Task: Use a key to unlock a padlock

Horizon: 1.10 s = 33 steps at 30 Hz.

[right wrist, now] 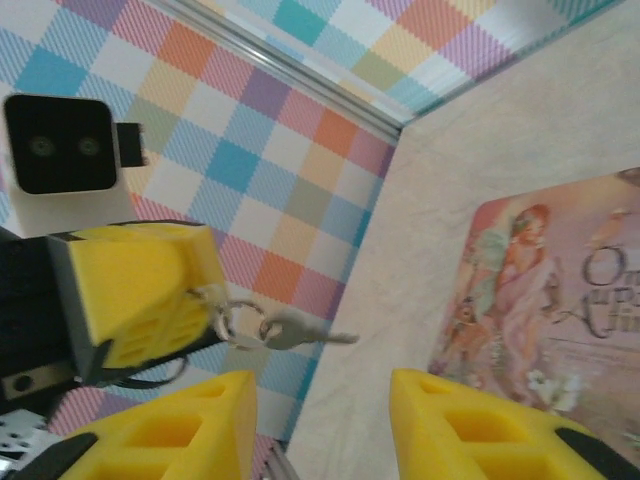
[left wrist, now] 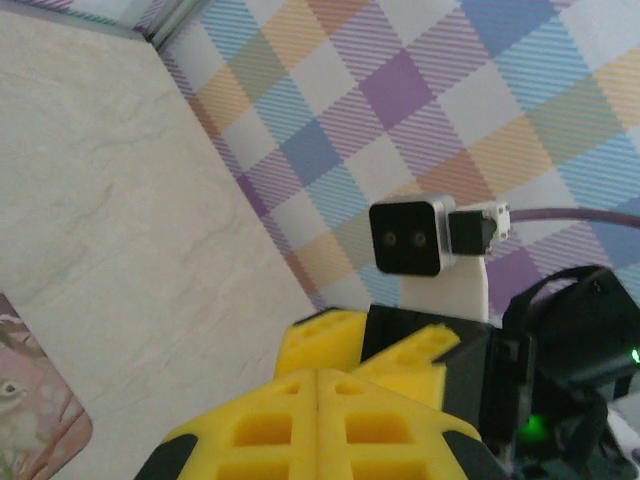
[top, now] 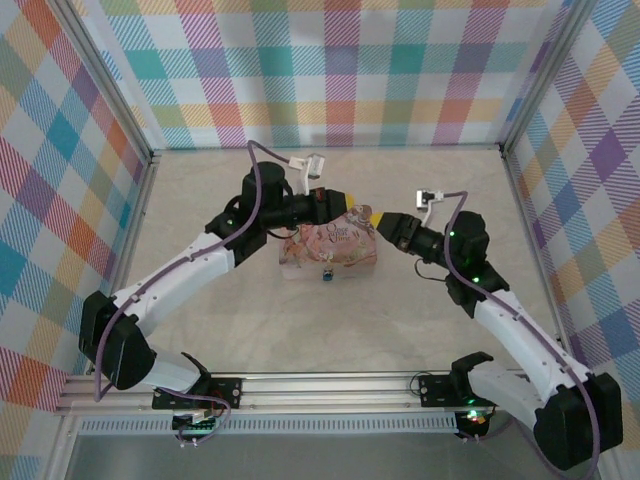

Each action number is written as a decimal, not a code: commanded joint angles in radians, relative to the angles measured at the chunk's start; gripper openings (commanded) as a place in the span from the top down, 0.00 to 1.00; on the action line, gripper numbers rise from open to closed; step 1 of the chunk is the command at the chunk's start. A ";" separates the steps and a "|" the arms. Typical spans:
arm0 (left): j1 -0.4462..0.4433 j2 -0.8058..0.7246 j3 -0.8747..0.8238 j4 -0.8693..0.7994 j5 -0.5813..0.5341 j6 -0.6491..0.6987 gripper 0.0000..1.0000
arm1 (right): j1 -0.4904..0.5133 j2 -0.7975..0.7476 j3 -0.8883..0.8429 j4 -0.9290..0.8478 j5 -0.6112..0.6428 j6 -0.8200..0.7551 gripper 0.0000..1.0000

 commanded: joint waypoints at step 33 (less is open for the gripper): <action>-0.016 0.043 0.116 -0.228 0.230 0.151 1.00 | 0.009 0.096 0.105 0.137 -0.377 -0.042 0.67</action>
